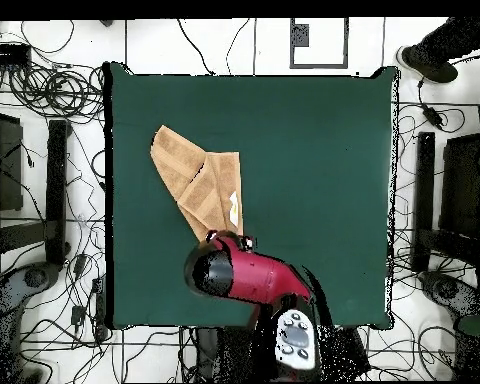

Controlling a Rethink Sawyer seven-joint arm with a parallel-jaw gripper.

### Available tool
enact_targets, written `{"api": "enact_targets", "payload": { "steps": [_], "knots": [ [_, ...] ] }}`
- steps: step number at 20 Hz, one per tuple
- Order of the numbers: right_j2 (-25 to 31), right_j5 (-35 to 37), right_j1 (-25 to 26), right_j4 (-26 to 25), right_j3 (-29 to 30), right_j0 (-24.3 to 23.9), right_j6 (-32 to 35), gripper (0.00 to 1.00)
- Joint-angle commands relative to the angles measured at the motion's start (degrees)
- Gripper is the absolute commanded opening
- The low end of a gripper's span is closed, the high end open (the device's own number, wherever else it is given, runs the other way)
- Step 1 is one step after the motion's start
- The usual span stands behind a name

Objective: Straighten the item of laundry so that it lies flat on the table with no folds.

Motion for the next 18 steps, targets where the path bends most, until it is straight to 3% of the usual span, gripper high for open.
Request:
{"api": "enact_targets", "payload": {
  "steps": [1, 5, 11, 18],
  "knots": [
    [7.82, -3.64, 6.55, 3.91, -3.13, 3.06, 12.91, 1.0],
    [9.07, -4.29, 7.48, 5.44, -3.46, 3.59, 13.39, 1.0],
    [8.1, 1.0, 6.3, 1.11, -6.18, 4.1, 6.39, 1.0],
    [9.18, 1.41, 6.32, 0.02, -6.97, 3.37, 4.99, 1.0]
  ]
}}
